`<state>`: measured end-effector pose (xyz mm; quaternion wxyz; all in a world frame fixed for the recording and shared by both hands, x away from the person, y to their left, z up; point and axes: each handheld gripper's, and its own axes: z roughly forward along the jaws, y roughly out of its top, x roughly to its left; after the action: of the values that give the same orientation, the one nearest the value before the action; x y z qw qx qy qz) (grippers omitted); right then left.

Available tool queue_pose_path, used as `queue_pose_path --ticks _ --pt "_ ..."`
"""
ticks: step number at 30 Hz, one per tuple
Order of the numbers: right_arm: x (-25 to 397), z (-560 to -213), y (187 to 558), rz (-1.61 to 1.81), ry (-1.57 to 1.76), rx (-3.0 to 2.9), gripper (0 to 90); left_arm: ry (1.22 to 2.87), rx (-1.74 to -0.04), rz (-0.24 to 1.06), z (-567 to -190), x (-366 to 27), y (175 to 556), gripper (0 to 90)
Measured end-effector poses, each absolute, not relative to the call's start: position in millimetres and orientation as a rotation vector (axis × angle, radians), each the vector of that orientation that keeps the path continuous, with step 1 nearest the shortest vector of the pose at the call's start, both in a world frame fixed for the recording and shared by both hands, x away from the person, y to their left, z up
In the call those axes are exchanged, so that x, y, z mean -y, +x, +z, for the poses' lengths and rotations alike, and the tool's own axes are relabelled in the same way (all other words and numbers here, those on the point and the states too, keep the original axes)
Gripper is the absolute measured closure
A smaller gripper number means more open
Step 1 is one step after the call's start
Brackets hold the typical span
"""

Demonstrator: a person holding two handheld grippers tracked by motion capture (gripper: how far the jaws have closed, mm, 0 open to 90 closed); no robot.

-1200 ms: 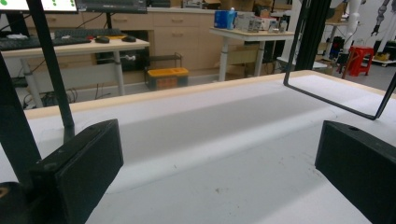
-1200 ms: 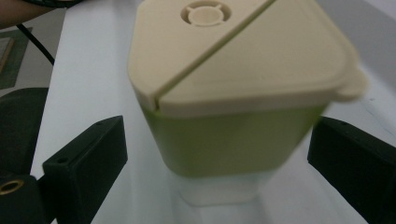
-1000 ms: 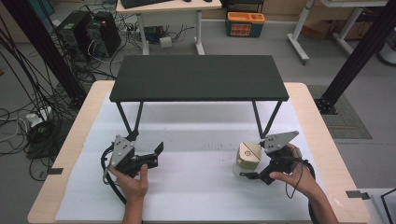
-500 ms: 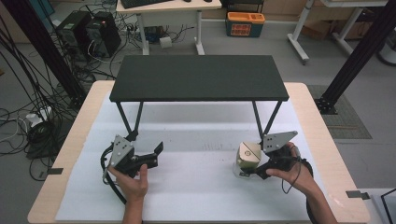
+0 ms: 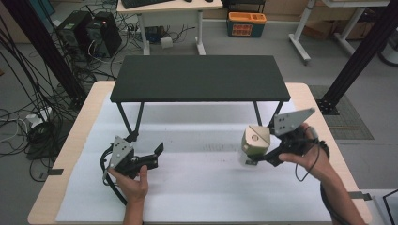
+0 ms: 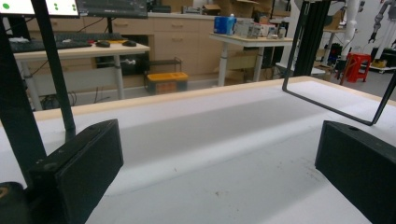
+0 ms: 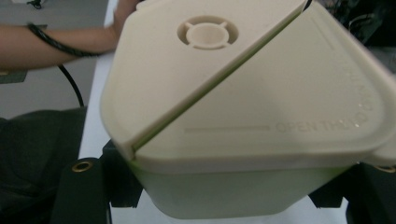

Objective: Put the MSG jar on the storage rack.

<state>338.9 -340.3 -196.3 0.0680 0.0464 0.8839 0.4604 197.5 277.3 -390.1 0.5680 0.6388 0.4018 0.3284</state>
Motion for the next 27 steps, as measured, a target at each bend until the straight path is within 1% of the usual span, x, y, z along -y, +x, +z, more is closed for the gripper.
queue_pose_path --ticks 3,8,15,21,23,24,27 --pt "333 -151 340 1.407 0.085 -2.633 28.9 1.499 -0.944 0.773 -390 -277 198 1.2" --pt "313 -93 350 1.397 -0.001 -2.605 28.9 1.502 -0.941 0.774 -390 -277 198 1.2" --pt "274 -30 379 1.401 -0.071 -2.584 28.9 1.506 -0.939 0.772 -390 -277 198 1.2" --pt "235 -2 412 1.411 -0.076 -2.586 28.9 1.508 -0.94 0.771 -390 -277 198 1.2" --pt "231 -1 416 1.415 -0.075 -2.587 28.9 1.507 -0.939 0.771 -390 -277 198 1.2" --pt "220 -1 428 1.434 -0.069 -2.589 28.9 1.513 -0.937 0.773 -389 -277 199 1.2" --pt "202 -5 448 1.455 -0.054 -2.593 28.9 1.516 -0.934 0.768 -389 -277 199 1.2"
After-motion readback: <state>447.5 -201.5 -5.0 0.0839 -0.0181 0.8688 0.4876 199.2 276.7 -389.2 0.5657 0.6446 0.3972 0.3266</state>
